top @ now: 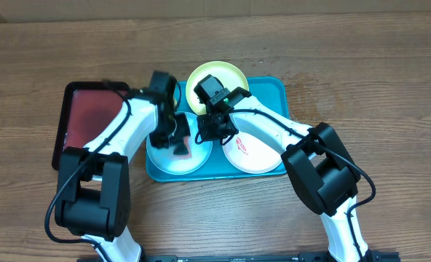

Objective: Clean dirty plates on tray and stack at the side
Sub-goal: 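Scrub the light blue plate with the sponge while right gripper holds it, then return the sponge with the left gripper over the black tray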

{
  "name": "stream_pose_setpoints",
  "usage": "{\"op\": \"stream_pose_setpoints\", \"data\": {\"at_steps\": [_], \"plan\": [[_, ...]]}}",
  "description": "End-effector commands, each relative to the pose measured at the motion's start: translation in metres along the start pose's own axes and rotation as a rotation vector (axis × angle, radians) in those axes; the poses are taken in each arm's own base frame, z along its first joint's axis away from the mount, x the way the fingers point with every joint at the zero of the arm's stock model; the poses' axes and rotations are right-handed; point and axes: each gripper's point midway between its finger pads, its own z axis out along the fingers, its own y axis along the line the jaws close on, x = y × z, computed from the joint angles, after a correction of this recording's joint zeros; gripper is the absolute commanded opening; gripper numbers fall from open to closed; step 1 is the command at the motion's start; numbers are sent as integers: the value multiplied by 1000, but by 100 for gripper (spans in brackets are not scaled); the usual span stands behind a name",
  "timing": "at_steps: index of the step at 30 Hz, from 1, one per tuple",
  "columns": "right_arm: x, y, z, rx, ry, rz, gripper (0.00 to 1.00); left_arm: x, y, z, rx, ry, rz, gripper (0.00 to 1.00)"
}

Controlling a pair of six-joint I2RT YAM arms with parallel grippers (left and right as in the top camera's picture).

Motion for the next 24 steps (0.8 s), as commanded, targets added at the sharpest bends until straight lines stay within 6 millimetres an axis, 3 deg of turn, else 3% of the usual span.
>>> {"op": "stream_pose_setpoints", "data": {"at_steps": [1, 5, 11, 15, 24], "plan": [[15, -12, 20, 44, 49, 8, 4, 23, 12, 19, -23, 68, 0, 4], [15, -12, 20, 45, 49, 8, 4, 17, 58, 18, -268, -1, -29, 4], [15, -12, 20, 45, 49, 8, 4, -11, 101, -19, -575, -171, -89, 4], [15, -13, 20, 49, 49, 8, 4, -39, 98, -46, -621, -280, -102, 4], [11, -11, 15, 50, 46, -3, 4, -88, 61, -108, -501, -426, -145, 4]]}}
